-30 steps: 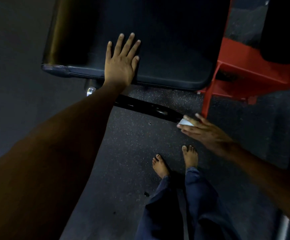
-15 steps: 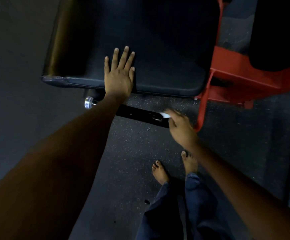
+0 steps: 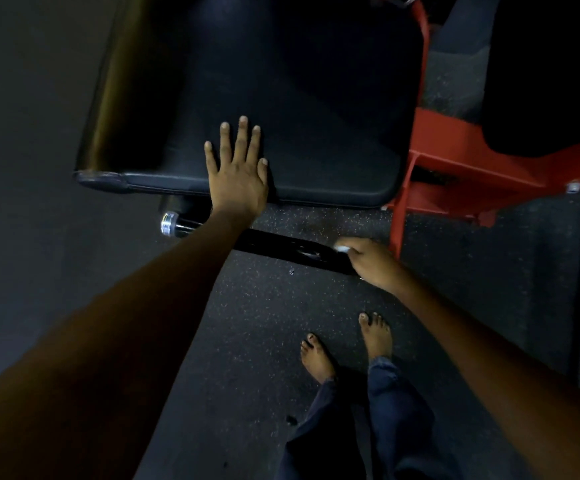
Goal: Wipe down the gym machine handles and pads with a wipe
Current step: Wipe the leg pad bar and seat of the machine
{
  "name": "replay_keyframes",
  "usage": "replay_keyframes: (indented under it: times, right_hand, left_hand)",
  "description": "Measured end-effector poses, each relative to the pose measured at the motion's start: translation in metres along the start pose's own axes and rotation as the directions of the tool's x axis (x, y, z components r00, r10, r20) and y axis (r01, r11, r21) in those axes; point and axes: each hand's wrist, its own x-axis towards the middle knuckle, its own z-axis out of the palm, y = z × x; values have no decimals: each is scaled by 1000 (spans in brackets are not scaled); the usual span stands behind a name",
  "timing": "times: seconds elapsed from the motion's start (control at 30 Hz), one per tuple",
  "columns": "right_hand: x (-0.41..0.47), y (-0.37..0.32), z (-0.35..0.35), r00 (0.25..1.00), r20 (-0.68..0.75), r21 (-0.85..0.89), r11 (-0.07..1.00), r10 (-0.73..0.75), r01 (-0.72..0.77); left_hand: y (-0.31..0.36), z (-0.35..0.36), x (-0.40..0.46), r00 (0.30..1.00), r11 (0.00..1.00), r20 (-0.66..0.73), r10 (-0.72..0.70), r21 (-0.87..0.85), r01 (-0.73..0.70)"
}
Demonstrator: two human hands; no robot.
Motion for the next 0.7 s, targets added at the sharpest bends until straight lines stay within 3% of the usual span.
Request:
replay_keyframes:
  times: [0.07,0.13,0.2,0.27,0.33,0.4,0.5,0.57,0.63,0.7]
  right_hand:
    - [2,16,-6,993,7,-51,992,120,-119]
    - [-1,14,-3,986,-119,5,993,117,-117]
    - [-13,-9,13,953,-303,71,997,-13,36]
    - [-33,-29,41,897,-379,88,956,-228,280]
    - [-44,-18,67,831,-425,45,908,-360,417]
    - [-44,16,76,841,-470,43,944,-269,326]
    - [-36,42,77,869,-493,133,990,35,35]
    - [-31,28,76,862,-497,172,985,101,-16]
    - [-38,-4,74,851,-525,184,974,-15,131]
    - [-52,-35,76,827,-490,93,926,-276,365]
  left_hand:
    - [10,1,-3,1000,999,7,0,-39,1]
    - [19,4,-3,996,994,12,93,-63,-93]
    - [24,9,-2,986,986,14,165,-11,-165]
    - [26,14,0,986,984,16,167,57,-168]
    - [26,15,-2,984,980,22,175,93,-176]
    - [26,13,-2,981,976,28,193,99,-195]
    - [28,12,-4,982,978,36,186,92,-189]
    - [30,12,-5,984,979,37,174,102,-177]
    - [30,12,-5,985,979,31,171,109,-174]
    - [29,13,-5,984,979,27,175,104,-177]
